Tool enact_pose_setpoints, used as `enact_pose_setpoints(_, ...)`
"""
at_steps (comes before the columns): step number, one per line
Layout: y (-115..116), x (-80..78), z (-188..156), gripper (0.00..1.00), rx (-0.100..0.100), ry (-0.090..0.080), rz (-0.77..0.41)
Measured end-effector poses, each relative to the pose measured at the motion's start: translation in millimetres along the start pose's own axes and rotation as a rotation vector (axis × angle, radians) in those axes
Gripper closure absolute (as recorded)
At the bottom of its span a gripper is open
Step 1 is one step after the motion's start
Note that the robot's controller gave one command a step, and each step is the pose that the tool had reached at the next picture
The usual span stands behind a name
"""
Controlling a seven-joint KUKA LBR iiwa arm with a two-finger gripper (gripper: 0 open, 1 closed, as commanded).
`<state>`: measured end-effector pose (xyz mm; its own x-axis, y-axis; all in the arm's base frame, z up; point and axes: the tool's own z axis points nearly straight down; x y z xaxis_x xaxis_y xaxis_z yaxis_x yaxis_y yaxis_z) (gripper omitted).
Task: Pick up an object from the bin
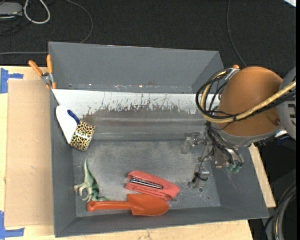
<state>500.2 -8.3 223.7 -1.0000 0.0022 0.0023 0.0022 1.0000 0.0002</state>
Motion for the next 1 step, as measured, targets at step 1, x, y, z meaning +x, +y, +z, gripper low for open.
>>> enact_pose_setpoints(1, 0.0, 0.0, 0.0, 0.0, 0.0, 0.0, 0.0)
